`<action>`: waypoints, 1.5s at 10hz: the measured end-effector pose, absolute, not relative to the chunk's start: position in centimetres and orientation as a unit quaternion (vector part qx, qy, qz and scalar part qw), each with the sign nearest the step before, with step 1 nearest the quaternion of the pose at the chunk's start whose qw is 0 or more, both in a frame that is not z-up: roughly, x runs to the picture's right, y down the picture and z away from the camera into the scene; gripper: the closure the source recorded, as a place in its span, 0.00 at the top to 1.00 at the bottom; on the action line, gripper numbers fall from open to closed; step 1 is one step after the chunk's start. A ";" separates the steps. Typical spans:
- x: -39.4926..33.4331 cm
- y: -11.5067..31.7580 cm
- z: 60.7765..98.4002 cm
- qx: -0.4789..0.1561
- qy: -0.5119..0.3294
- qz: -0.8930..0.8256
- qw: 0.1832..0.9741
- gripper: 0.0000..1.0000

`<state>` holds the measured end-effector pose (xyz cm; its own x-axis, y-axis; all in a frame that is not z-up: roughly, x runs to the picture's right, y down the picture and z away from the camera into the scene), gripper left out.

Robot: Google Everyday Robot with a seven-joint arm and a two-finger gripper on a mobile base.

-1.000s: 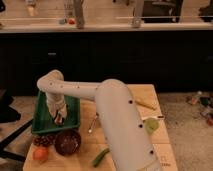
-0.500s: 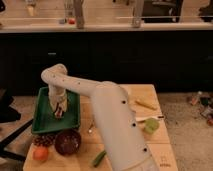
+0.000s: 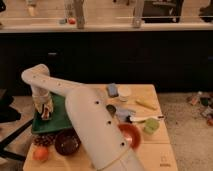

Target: Wipe tray with eraser

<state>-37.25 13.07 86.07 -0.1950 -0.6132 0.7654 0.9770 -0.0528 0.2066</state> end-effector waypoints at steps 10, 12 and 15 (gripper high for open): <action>-27.3 16.0 83.9 -0.279 -0.319 -0.628 0.653 0.00; -26.1 14.2 85.6 -0.279 -0.320 -0.597 0.680 0.00; -26.3 13.0 87.9 -0.285 -0.326 -0.583 0.687 0.00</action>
<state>-26.29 13.01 87.86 0.1078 -0.6151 0.7811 0.9874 0.1578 -0.0121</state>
